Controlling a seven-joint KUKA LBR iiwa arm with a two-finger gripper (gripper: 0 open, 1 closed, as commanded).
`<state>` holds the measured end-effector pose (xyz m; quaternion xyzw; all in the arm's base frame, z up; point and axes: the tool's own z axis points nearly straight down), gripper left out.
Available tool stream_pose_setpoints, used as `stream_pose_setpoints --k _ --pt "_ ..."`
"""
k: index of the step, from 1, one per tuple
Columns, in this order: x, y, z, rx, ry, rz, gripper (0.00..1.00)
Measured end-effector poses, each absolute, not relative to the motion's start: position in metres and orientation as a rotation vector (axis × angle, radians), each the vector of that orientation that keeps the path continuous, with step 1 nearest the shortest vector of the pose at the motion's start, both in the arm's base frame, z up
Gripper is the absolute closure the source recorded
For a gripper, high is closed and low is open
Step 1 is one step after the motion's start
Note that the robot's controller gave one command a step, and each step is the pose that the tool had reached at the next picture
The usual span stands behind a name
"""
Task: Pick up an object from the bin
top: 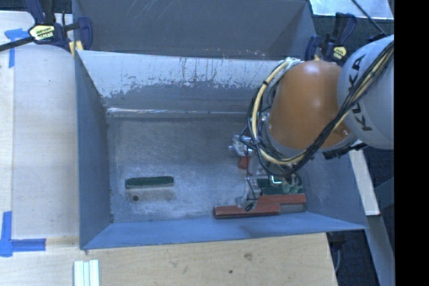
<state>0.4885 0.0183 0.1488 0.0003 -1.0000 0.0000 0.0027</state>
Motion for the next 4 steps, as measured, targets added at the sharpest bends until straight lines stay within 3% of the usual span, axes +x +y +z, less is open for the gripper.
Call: stream_pose_setpoints --k 1,2,3,4 --pt "0.487 -0.031 0.076 0.376 -3.119 0.002 0.0" --pt "0.486 -0.103 0.071 1.209 -2.91 0.006 0.0" --pt "0.488 -0.103 0.074 1.203 -2.917 0.01 1.0" --pt "0.516 -0.11 0.181 1.174 -2.918 0.003 1.0"
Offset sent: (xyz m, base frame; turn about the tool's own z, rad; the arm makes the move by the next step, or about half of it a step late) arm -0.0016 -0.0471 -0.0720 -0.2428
